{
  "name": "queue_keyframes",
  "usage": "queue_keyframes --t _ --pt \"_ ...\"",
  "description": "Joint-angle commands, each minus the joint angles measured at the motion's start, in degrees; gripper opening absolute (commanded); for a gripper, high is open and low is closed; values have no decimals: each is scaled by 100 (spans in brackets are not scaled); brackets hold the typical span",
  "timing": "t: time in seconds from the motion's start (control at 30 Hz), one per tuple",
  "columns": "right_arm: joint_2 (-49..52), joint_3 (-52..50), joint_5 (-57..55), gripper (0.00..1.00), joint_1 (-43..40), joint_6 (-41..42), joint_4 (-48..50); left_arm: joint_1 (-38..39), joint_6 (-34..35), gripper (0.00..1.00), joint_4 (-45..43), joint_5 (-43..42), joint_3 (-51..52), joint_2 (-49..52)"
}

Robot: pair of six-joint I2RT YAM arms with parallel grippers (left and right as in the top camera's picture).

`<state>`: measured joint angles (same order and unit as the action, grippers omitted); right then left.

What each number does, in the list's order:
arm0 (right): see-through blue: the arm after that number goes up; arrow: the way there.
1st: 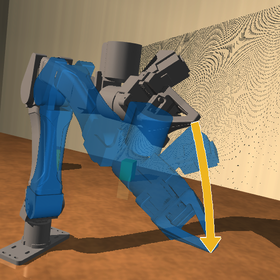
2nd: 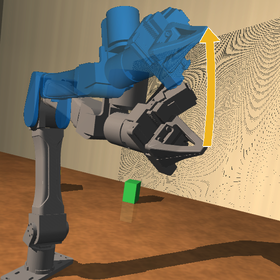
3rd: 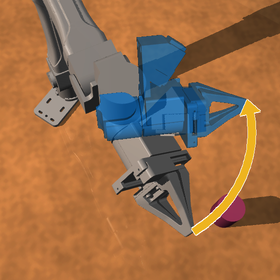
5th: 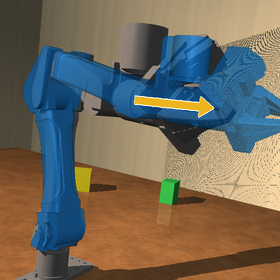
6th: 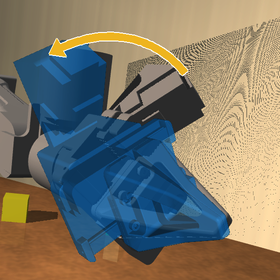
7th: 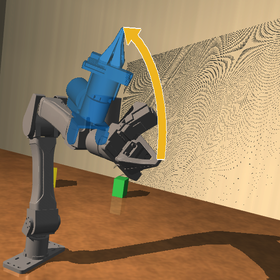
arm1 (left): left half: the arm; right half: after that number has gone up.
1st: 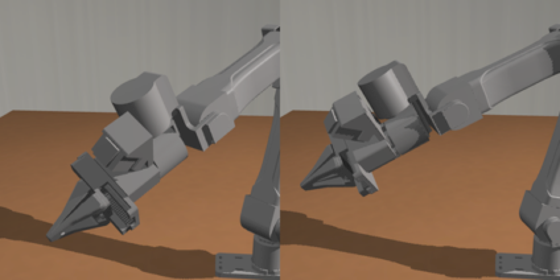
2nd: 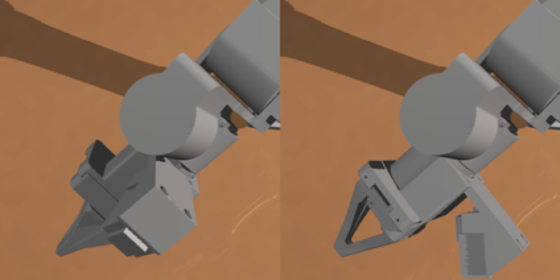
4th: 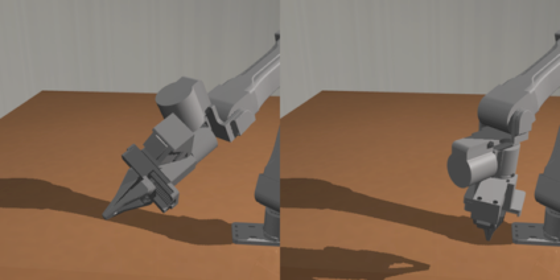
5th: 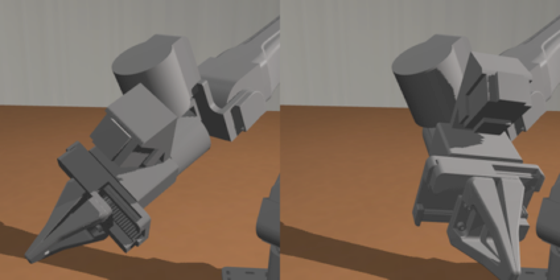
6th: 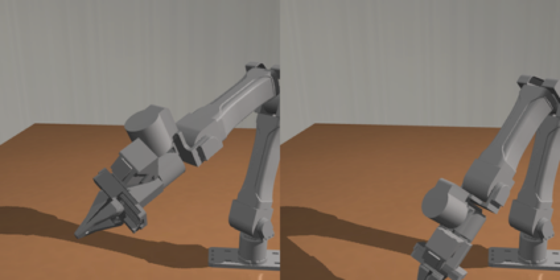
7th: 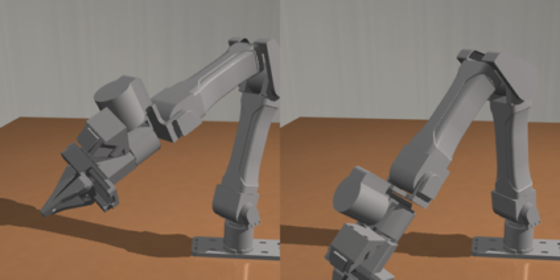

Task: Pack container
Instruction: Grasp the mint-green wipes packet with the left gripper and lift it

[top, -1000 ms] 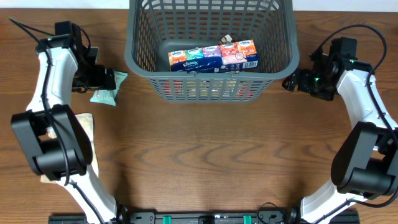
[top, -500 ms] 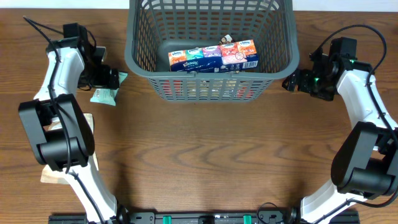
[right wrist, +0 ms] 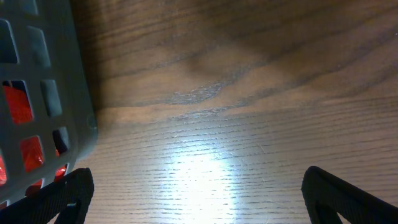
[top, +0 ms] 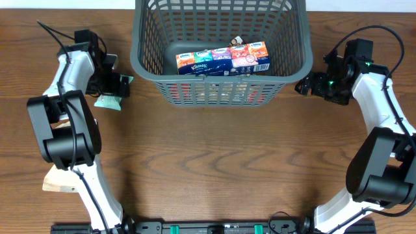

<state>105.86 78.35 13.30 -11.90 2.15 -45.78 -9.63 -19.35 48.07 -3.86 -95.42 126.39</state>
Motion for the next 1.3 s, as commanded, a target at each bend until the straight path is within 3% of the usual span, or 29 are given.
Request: queue_keyframes --t 0.0,0.07,0.4,0.5,0.83,1.2,1.27 --pt "22 -22 22 99 48 -57 20 98 -157 99 -39 39 -70 17" --pt "22 -22 22 99 48 -70 17 127 -155 100 -44 39 -70 15" --pt "22 -22 20 99 48 -96 17 168 -138 62 81 39 -72 15" --pt "22 -22 20 99 48 -96 17 168 -138 56 168 39 -72 15" --pt "22 -22 22 99 48 -96 15 168 164 22 284 39 -74 -17" --pt "22 -22 22 99 48 -98 17 164 997 19 227 42 -83 -824" --pt "22 -22 22 99 48 -122 15 149 1169 14 138 42 -83 -1132"
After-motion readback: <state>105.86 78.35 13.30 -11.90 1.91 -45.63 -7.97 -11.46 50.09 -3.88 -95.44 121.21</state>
